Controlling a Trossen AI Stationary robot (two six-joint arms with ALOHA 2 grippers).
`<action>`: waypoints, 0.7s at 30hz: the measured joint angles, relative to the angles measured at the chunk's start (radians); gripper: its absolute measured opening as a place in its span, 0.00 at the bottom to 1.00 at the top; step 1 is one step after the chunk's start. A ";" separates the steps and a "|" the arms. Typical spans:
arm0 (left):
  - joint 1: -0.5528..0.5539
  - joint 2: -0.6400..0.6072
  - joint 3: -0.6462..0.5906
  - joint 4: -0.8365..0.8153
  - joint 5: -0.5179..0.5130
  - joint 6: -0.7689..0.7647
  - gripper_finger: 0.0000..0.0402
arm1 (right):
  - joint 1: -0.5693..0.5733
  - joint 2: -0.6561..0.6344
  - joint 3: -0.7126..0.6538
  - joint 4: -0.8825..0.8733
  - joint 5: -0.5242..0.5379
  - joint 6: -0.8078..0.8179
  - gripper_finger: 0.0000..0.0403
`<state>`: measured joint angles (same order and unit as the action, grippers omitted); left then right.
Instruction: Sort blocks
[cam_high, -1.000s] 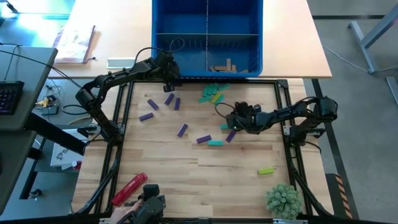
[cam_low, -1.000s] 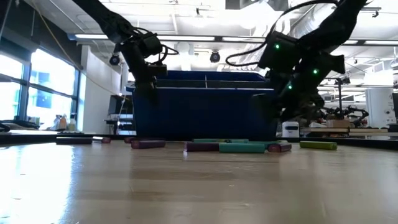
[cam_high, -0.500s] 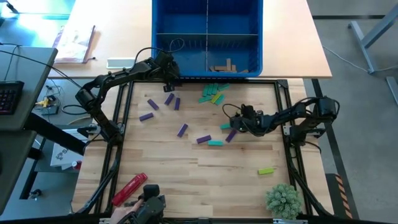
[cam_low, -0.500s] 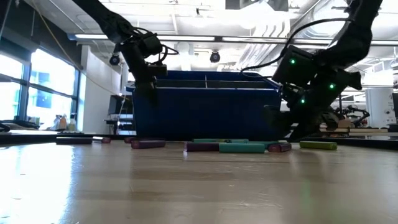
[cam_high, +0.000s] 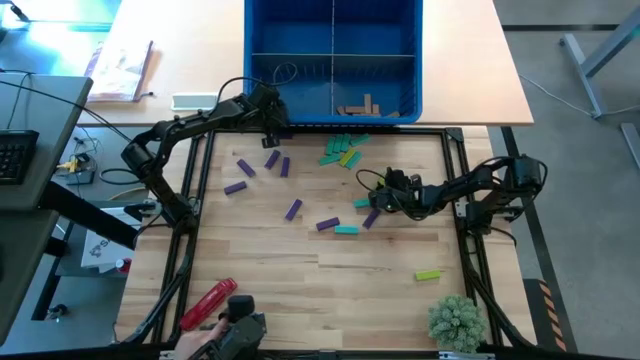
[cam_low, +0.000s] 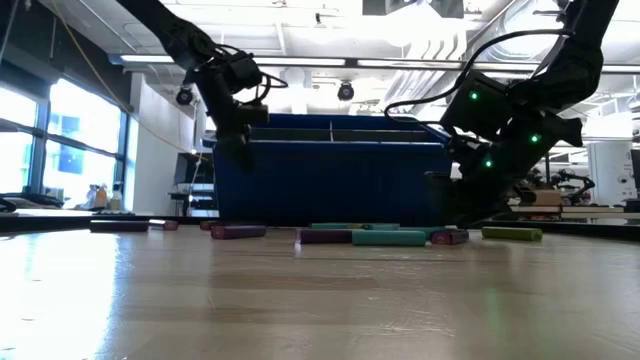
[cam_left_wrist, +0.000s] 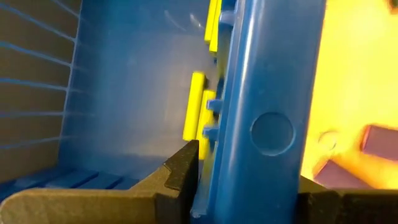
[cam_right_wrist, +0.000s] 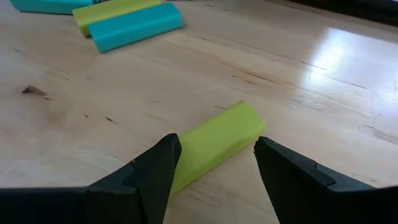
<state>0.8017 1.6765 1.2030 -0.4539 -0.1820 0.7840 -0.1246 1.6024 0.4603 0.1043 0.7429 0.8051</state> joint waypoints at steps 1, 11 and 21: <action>0.000 -0.001 -0.001 -0.006 -0.016 0.000 0.21 | 0.000 0.000 0.000 -0.001 0.003 -0.002 0.53; -0.009 -0.004 -0.002 -0.006 -0.041 -0.001 0.21 | -0.047 0.000 0.000 -0.004 -0.054 0.029 0.53; -0.010 -0.004 -0.002 -0.004 -0.041 -0.009 0.21 | -0.053 0.000 0.000 -0.013 -0.074 0.050 0.53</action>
<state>0.7921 1.6726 1.2015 -0.4576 -0.2234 0.7752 -0.1772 1.6028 0.4600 0.0910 0.6688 0.8556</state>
